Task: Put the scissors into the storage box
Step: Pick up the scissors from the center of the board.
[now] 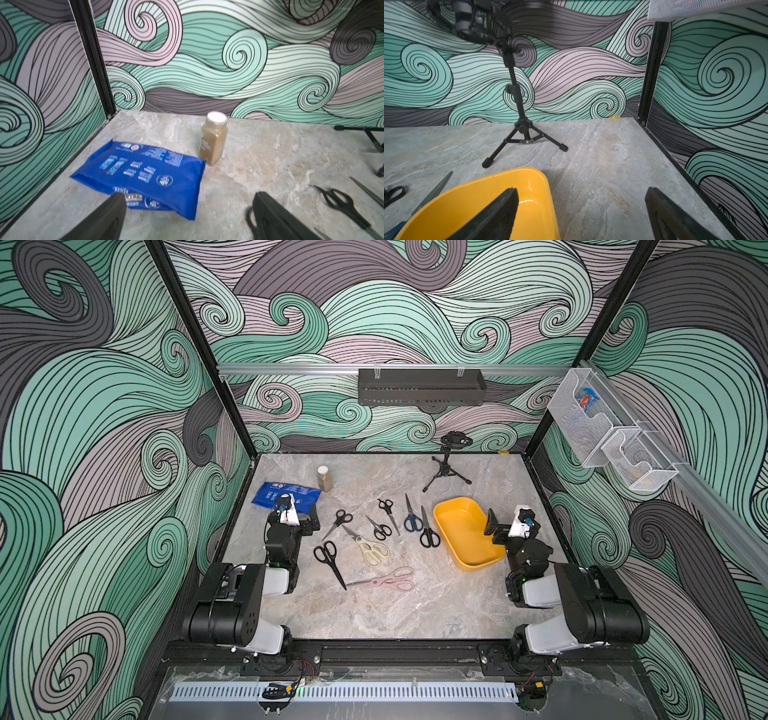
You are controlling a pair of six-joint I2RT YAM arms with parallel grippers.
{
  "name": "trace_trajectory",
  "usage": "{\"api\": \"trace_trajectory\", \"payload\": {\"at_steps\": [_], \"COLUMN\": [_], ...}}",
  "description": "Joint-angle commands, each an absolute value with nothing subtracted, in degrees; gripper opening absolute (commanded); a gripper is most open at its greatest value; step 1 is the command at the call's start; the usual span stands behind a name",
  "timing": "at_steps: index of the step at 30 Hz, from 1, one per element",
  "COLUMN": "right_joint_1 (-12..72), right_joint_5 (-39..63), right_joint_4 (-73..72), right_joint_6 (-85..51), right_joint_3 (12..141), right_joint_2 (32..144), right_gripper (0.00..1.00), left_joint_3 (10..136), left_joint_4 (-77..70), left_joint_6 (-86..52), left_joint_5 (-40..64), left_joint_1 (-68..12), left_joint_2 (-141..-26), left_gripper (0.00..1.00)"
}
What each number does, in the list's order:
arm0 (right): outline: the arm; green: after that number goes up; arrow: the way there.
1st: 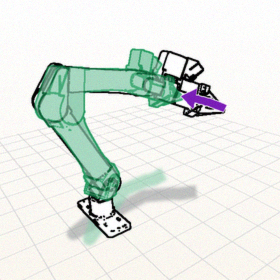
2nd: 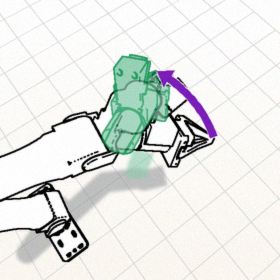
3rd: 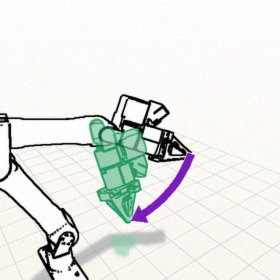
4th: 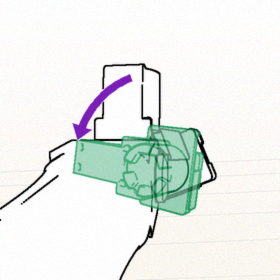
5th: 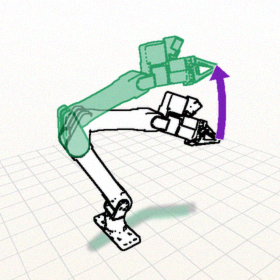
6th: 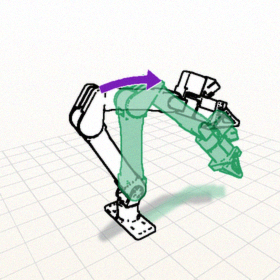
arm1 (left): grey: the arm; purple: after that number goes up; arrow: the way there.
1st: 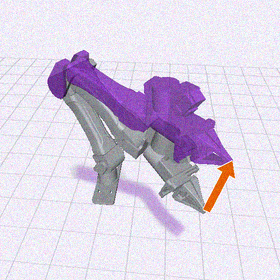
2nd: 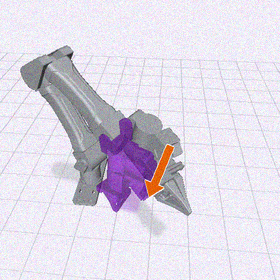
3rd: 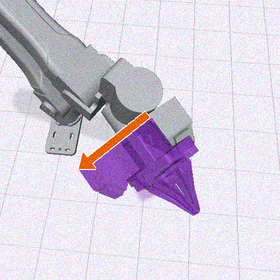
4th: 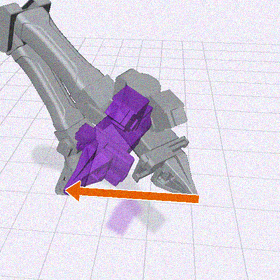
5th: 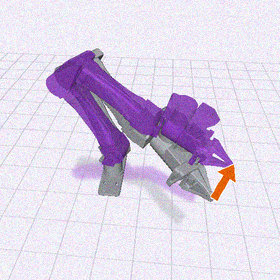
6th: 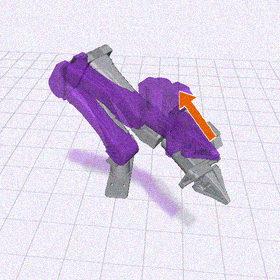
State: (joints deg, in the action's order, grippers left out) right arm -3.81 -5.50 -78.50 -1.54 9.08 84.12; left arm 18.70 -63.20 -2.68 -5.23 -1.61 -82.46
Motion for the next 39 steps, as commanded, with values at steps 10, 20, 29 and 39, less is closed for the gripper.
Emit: {"api": "trace_trajectory", "payload": {"at_steps": [10, 20, 29, 39], "right_joint_1": [3.1, 19.9, 33.3, 33.4], "right_joint_5": [-8.7, -3.5, -1.5, -2.0], "right_joint_4": [-35.9, 5.5, 25.9, 36.0], "right_joint_6": [-13.1, -16.4, -16.2, -14.4], "right_joint_3": [29.8, 52.3, 60.3, 68.9], "right_joint_2": [71.0, 77.8, 86.3, 99.6], "right_gripper": [0.91, 0.82, 0.58, 0.39], "left_joint_3": [54.2, 56.5, 51.2, 51.7], "left_joint_4": [-14.5, 1.1, 1.9, 0.8], "left_joint_6": [-20.0, -30.1, -26.4, -25.7], "left_joint_5": [3.2, 14.9, 11.5, 10.6], "left_joint_1": [-3.5, -9.8, -11.7, -11.5], "left_joint_2": [-84.2, -90.6, -88.4, -90.4], "left_gripper": [0.99, 0.99, 0.99, 0.99]}}
